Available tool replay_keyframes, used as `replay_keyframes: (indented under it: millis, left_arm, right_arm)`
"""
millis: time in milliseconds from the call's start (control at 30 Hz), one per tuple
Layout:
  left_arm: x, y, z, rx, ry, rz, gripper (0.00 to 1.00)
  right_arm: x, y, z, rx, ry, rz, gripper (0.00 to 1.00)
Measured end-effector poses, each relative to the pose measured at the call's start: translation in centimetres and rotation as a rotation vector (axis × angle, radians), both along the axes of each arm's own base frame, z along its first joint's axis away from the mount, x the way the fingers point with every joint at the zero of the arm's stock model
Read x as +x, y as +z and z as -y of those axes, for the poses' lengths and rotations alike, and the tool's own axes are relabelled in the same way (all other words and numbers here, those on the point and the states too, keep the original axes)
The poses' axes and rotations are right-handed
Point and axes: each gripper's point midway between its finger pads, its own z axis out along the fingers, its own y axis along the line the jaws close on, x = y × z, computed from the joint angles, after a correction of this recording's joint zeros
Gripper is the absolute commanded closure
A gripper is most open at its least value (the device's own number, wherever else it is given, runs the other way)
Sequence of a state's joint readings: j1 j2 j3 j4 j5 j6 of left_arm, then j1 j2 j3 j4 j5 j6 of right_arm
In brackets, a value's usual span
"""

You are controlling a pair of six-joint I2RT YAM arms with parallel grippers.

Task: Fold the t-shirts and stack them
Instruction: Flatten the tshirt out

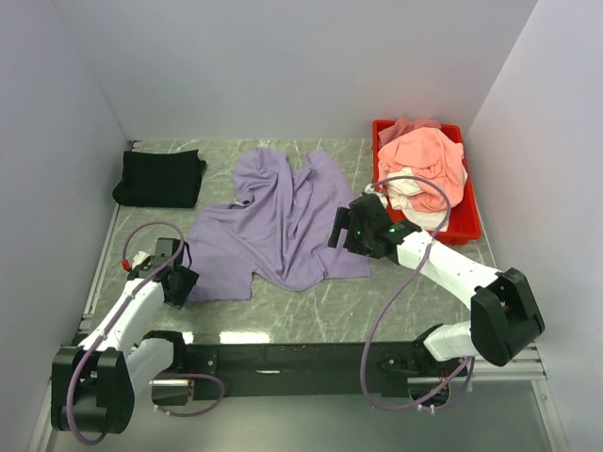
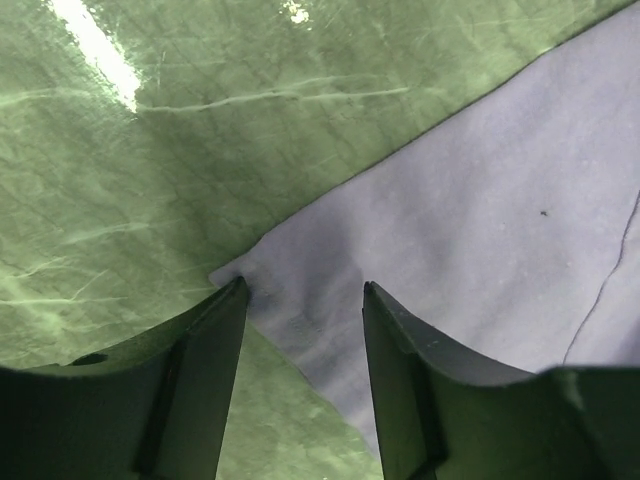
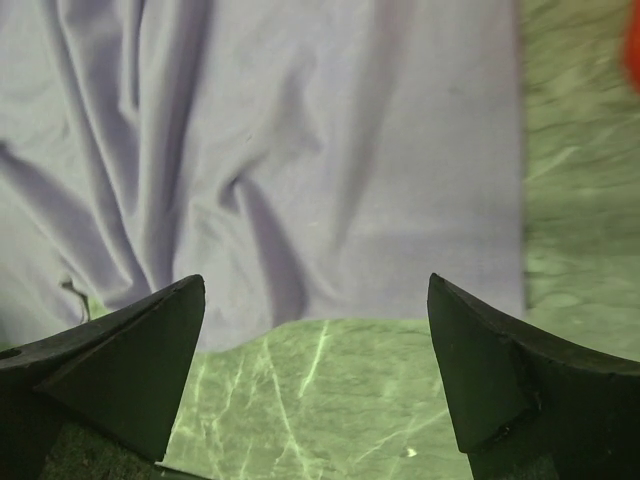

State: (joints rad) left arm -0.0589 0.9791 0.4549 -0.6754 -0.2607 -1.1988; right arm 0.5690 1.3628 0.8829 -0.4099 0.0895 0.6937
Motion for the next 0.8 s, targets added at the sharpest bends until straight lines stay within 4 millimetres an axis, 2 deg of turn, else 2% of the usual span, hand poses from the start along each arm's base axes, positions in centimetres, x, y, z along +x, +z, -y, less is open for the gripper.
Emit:
replay_keyframes:
  millis: [167, 367, 500, 600, 800]
  left_arm:
    - [0.2, 0.0, 0.0, -0.002, 0.002, 0.01, 0.41]
    - [0.8, 0.1, -0.3, 0.005, 0.015, 0.021, 0.36]
    - [1.4, 0.3, -1.9, 0.039, 0.07, -0.011, 0.35]
    - [1.0, 0.7, -3.3, 0.063, 0.125, -0.028, 0.34]
    - [0.4, 2.0, -3.1, 0.035, 0.158, 0.019, 0.41]
  right_arm:
    - [0.2, 0.0, 1.6, -0.024, -0.031, 0.001, 0.02]
    - [0.2, -0.1, 2.0, -0.041, -0.02, -0.002, 0.02]
    - [0.1, -0.2, 2.0, -0.044, -0.008, -0.002, 0.02]
    - [0.1, -0.2, 2.1, -0.048, 0.001, -0.003, 0.02]
    - [-0.3, -0.9, 2.7, -0.058, 0.02, -0.02, 0.02]
